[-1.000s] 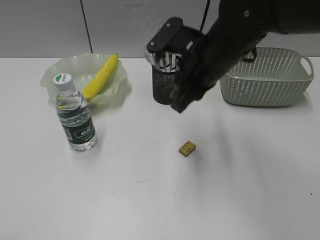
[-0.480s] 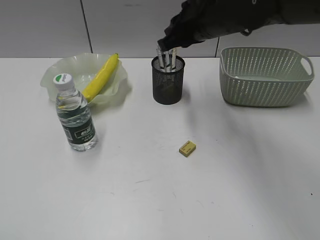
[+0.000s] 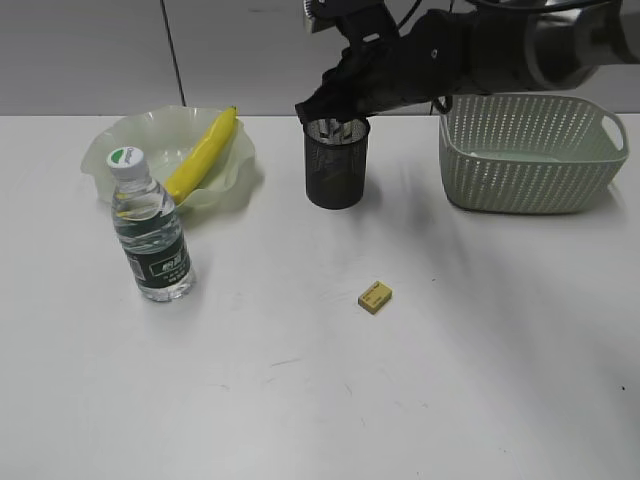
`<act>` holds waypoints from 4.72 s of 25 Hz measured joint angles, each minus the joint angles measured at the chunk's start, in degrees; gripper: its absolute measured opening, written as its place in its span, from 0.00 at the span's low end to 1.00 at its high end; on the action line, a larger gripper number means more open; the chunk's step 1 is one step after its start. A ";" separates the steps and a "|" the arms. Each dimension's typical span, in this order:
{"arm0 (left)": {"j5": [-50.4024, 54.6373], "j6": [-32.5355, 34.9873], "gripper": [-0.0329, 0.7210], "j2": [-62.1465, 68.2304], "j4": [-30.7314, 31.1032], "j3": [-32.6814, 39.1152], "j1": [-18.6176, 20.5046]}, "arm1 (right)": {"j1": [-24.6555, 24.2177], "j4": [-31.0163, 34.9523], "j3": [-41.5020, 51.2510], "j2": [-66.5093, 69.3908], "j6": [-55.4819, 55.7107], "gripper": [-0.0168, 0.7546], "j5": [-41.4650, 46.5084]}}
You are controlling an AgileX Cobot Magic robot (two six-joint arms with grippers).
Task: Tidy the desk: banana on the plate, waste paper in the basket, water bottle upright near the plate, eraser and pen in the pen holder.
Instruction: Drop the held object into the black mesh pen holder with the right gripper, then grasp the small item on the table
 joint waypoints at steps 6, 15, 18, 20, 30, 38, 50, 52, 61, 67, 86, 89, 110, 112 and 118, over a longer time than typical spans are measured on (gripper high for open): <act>0.00 -0.06 0.47 0.00 0.16 0.00 0.00 | 0.00 0.84 -0.36 2.38 0.00 0.18 0.43; 0.00 -0.24 0.47 0.00 0.32 0.00 0.00 | 0.00 0.90 -0.36 2.64 0.69 0.56 1.21; 0.00 -0.24 0.47 0.00 0.32 0.00 0.00 | 0.00 0.90 -0.36 2.38 0.76 0.59 1.40; 0.00 -0.24 0.47 0.00 0.32 0.00 0.00 | 0.00 0.90 -0.36 1.39 0.78 0.60 2.02; 0.00 -0.24 0.47 0.00 0.38 0.00 0.00 | 0.00 -1.93 -0.50 -14.38 0.95 0.60 27.81; 0.00 -0.25 0.47 0.00 0.38 0.00 0.00 | 0.00 -7.32 3.72 -28.90 5.23 0.60 49.07; 0.00 -0.25 0.43 0.00 0.38 0.00 0.00 | 0.00 -7.64 33.74 -63.25 5.63 0.60 51.03; 0.00 -0.25 0.43 0.00 0.38 0.00 0.00 | 0.00 -7.69 38.53 -70.11 5.88 0.60 51.10; 0.00 -0.25 0.43 0.00 0.44 0.00 0.00 | 0.00 -7.44 55.22 -101.10 9.57 0.60 52.08; -0.72 -0.25 0.43 2.49 0.38 -0.20 0.00 | 0.00 -7.96 58.01 -116.43 9.75 0.60 54.44; -32.29 -0.25 0.43 71.50 -6.88 -22.62 -2.54 | 0.00 -13.04 59.58 -120.74 16.17 0.60 57.46; -32.29 -0.25 0.43 82.44 -6.88 -29.35 -5.97 | 0.00 -13.10 59.58 -120.74 16.21 0.59 57.46; -3.51 -0.25 0.70 131.79 -5.31 -74.66 -9.85 | 0.00 -13.15 59.58 -120.74 16.28 0.53 57.46; -3.51 -0.30 0.70 132.97 -5.31 -76.05 -10.06 | 0.00 -13.15 59.58 -120.74 16.28 0.53 57.46; -3.51 -0.30 0.68 135.82 -4.86 -77.58 -11.72 | 0.00 -13.15 59.58 -120.74 16.28 0.53 57.46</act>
